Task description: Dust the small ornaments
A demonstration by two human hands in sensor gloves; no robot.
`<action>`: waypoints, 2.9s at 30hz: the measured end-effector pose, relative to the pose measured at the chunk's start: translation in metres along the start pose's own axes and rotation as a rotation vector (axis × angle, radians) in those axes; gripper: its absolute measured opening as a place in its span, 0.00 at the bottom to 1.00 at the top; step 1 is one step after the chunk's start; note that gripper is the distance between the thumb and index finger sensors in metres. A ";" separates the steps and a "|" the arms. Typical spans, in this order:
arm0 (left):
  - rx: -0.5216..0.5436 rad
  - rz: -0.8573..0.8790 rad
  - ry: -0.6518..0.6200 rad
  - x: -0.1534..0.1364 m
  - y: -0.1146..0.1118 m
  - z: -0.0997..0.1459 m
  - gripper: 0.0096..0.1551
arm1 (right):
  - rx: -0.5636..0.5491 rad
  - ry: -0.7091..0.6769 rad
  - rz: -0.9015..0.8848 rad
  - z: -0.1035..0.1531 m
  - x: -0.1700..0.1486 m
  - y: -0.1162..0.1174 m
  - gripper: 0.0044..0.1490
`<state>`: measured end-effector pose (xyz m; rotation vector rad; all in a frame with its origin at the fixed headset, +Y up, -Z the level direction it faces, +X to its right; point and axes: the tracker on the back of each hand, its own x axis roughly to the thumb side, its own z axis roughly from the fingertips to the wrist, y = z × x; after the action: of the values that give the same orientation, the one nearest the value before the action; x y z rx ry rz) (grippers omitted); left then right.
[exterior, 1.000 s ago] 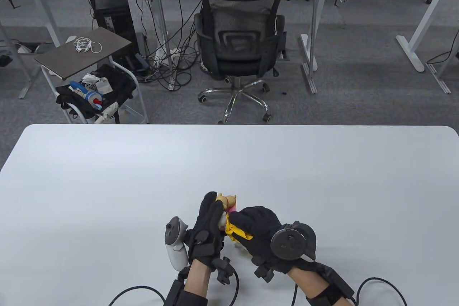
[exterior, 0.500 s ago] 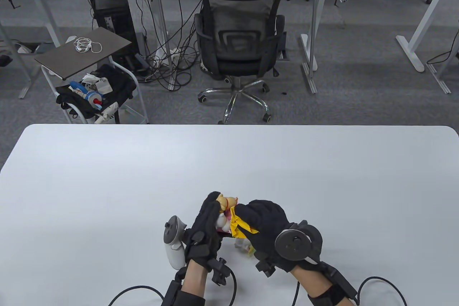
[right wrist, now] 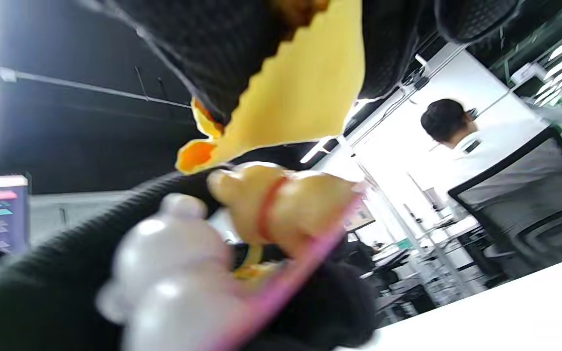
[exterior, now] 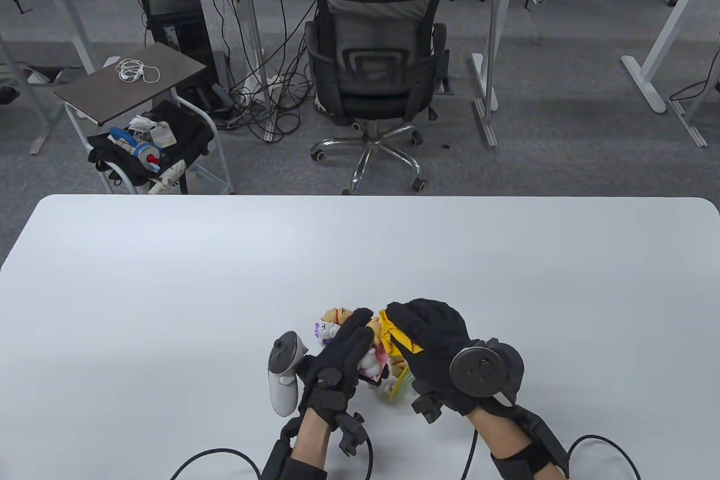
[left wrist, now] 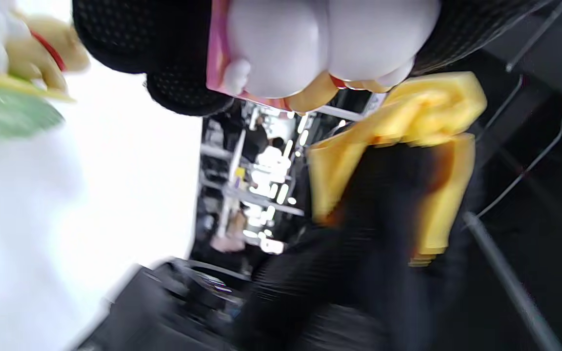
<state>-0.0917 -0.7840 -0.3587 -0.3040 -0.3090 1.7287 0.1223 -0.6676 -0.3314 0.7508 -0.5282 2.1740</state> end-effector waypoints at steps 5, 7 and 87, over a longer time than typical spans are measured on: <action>-0.034 0.141 -0.066 0.000 0.004 0.000 0.43 | 0.028 0.083 0.163 0.001 -0.008 -0.001 0.29; -0.003 0.205 -0.066 -0.001 0.008 0.002 0.43 | -0.001 0.039 0.171 0.002 -0.010 0.000 0.30; 0.000 -0.026 0.023 0.002 -0.001 0.001 0.39 | 0.050 -0.086 0.118 0.005 0.003 0.016 0.30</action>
<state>-0.0915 -0.7815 -0.3578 -0.3190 -0.2952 1.6981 0.1107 -0.6790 -0.3279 0.8631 -0.5769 2.2784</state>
